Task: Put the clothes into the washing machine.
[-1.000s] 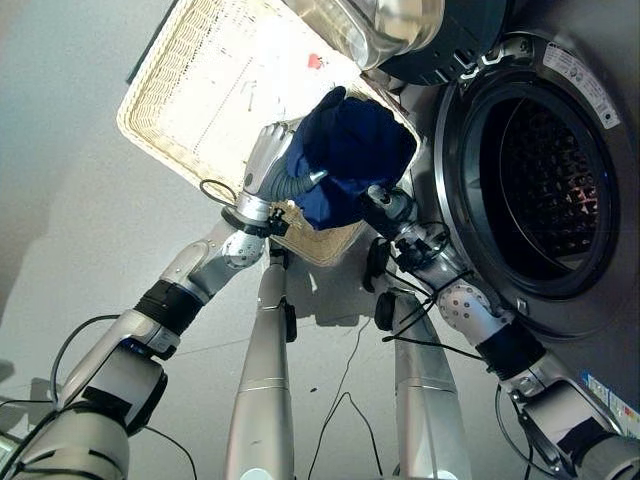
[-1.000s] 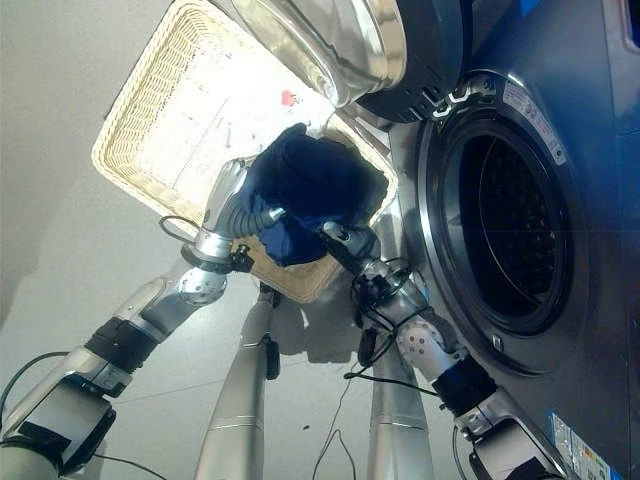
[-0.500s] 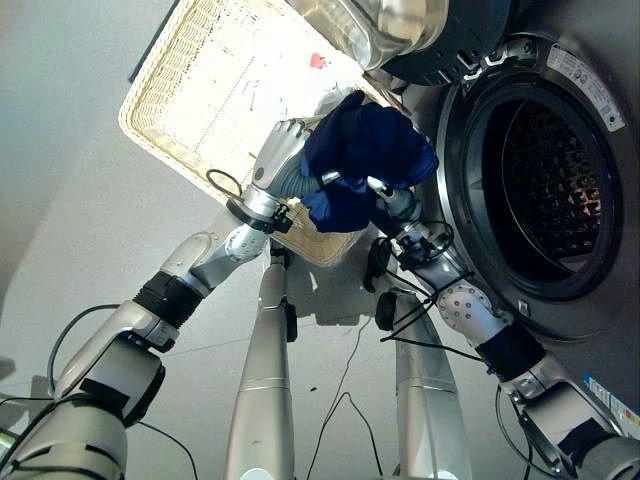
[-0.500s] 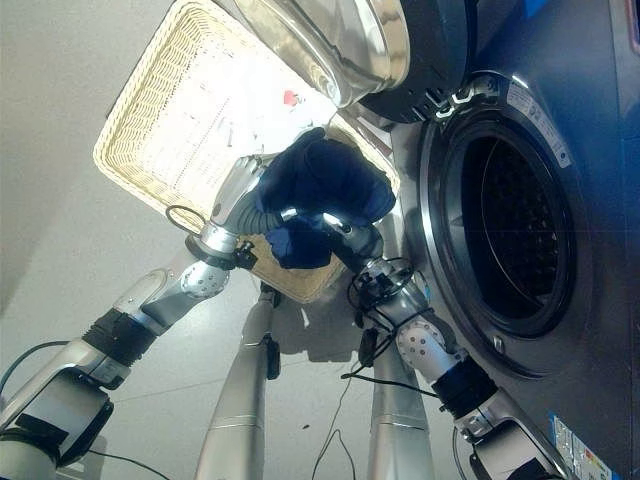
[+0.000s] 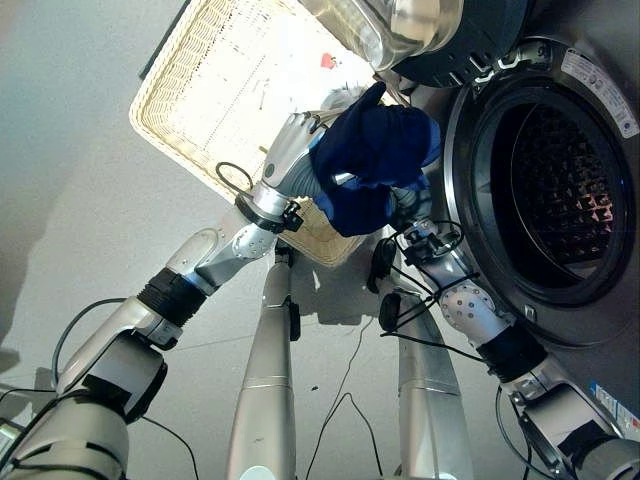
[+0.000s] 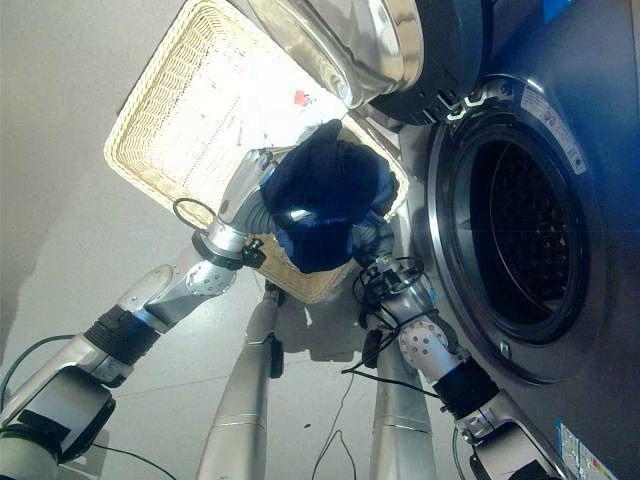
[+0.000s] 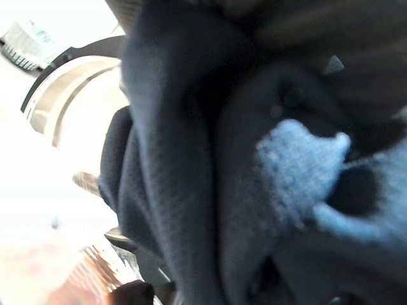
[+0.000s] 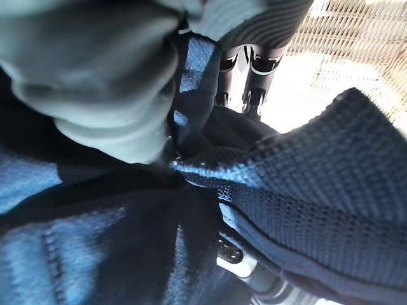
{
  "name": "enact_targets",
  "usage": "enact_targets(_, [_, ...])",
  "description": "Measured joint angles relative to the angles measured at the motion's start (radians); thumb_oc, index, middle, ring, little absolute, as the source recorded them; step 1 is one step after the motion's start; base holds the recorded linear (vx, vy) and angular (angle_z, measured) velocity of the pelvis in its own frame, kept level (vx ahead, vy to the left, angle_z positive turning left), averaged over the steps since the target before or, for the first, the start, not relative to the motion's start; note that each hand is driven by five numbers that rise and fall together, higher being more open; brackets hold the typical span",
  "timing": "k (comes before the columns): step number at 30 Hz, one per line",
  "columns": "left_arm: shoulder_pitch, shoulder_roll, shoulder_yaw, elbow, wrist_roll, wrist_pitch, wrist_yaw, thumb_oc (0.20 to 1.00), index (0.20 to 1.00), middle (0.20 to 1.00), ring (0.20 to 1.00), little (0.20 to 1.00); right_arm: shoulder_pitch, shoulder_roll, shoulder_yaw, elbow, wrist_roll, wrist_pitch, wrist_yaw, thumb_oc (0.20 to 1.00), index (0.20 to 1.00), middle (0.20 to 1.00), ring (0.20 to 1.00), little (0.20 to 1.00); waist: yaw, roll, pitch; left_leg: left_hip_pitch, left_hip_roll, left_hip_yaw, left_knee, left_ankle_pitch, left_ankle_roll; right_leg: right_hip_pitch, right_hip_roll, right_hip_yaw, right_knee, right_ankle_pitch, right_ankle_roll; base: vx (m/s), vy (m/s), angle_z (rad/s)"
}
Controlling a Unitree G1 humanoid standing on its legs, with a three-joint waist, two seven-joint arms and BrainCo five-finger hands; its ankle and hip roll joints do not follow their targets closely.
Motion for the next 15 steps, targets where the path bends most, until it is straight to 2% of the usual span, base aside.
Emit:
enact_targets(7, [0.027,-0.023,0.006,0.001,0.039,0.096,0.121,1.0,1.0,1.0,1.0,1.0,-0.001,0.011,0.0,0.0,0.001,-0.001,-0.003,0.2,0.2,0.2,0.2,0.2,0.001,0.0,0.0,0.0,0.0,0.0,0.0,0.0,0.0,0.0,0.0,0.0,0.0,-0.001,0.001,0.0,0.0,0.0])
enact_targets(9, [0.051,-0.037,0.008,0.002,0.039,0.132,0.189,1.0,1.0,1.0,1.0,1.0,-0.001,0.016,0.0,0.0,0.001,-0.002,-0.004,0.2,0.2,0.2,0.2,0.2,0.001,0.0,0.0,0.0,0.0,0.0,0.0,0.0,0.0,0.0,0.0,0.0,0.0,-0.001,0.001,0.0,0.0,0.0])
enact_targets(15, [0.097,-0.093,0.052,0.003,0.041,0.179,0.329,1.0,1.0,1.0,1.0,1.0,-0.012,0.051,0.001,-0.001,0.0,-0.019,-0.013,0.2,0.2,0.2,0.2,0.2,0.004,0.0,0.0,0.0,0.0,-0.002,0.0,0.0,0.0,0.0,0.0,-0.002,0.001,-0.002,0.004,0.0,-0.018,0.0])
